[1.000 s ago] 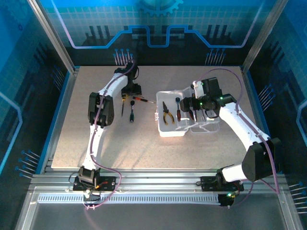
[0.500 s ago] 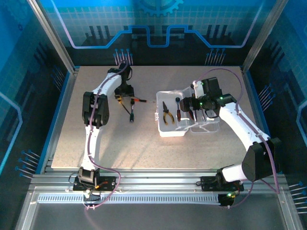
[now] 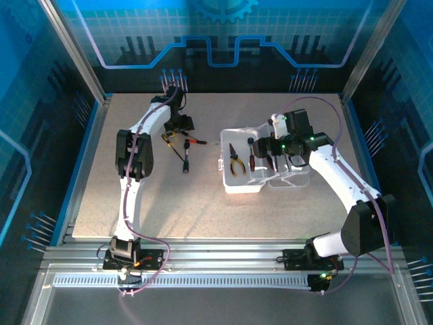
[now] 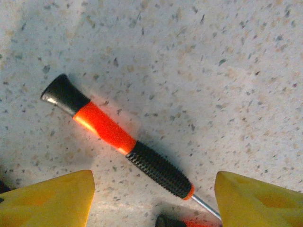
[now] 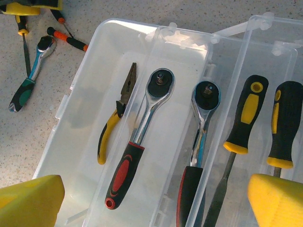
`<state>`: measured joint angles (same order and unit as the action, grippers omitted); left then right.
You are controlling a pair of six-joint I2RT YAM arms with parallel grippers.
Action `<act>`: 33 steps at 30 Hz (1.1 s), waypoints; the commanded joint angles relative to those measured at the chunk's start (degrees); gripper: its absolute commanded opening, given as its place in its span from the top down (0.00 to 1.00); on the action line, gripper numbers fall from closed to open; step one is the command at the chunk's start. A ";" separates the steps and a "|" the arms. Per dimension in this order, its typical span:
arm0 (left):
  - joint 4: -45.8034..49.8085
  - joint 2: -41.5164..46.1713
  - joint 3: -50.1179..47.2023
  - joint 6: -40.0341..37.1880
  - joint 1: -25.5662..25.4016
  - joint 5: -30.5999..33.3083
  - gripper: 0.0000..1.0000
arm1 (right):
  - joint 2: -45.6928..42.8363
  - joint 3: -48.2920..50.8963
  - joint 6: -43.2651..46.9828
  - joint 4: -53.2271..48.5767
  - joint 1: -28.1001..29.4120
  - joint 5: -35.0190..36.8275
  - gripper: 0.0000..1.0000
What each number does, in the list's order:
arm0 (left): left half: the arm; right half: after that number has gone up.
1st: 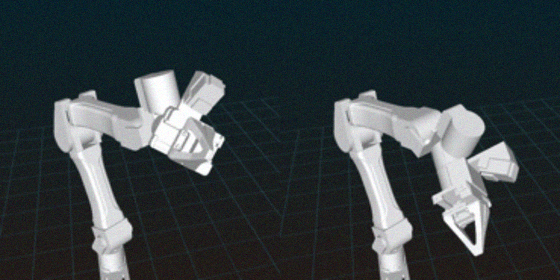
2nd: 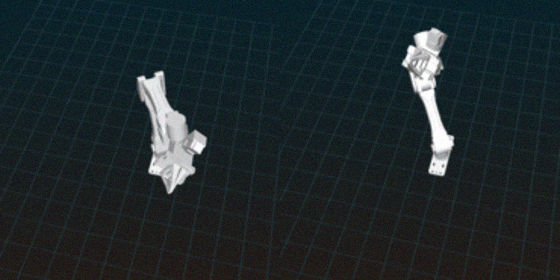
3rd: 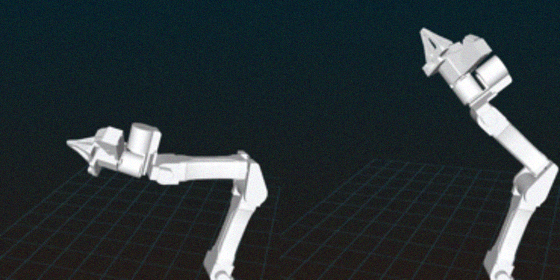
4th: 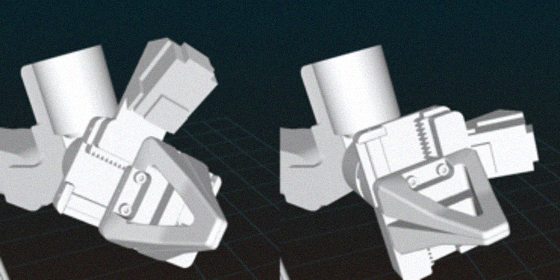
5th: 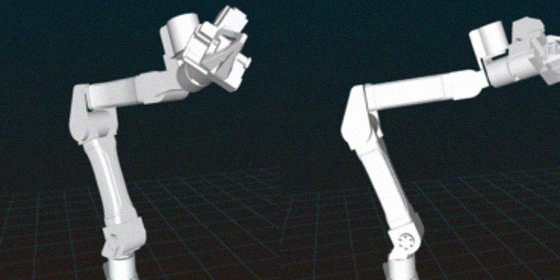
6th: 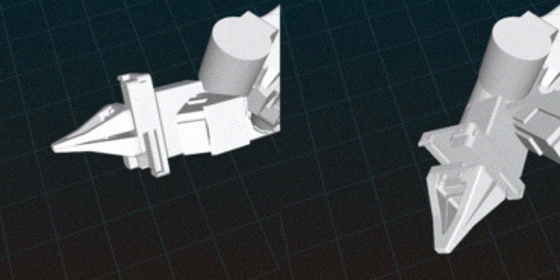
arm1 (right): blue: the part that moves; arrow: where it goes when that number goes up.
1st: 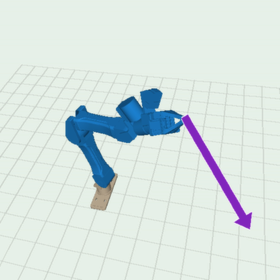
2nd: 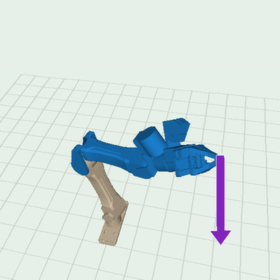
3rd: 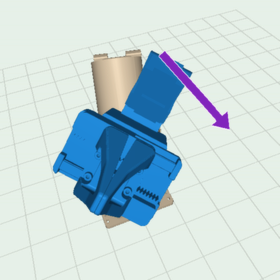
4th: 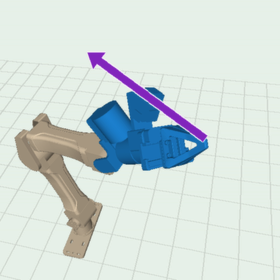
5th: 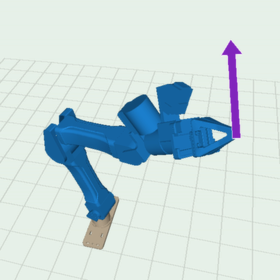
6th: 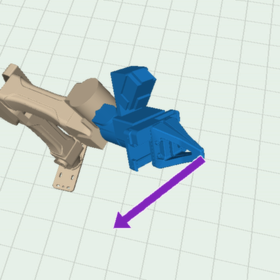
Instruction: Pack the tool kit
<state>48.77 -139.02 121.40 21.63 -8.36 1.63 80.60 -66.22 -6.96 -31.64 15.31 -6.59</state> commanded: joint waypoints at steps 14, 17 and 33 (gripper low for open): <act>8.97 -8.11 10.87 -0.41 0.36 5.32 0.33 | 1.23 0.03 1.37 0.70 -0.39 -2.54 0.00; 9.81 -8.18 10.53 -1.21 0.36 6.69 0.39 | 1.23 -0.14 1.37 0.74 -0.42 -2.73 0.00; 8.53 -4.40 4.18 -3.26 1.45 7.25 0.78 | -0.17 -0.13 1.75 0.17 -0.37 -2.73 0.00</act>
<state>54.70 -144.92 129.14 19.35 -8.01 8.25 81.34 -66.22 -6.11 -31.44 15.31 -8.21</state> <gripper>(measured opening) 0.225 0.996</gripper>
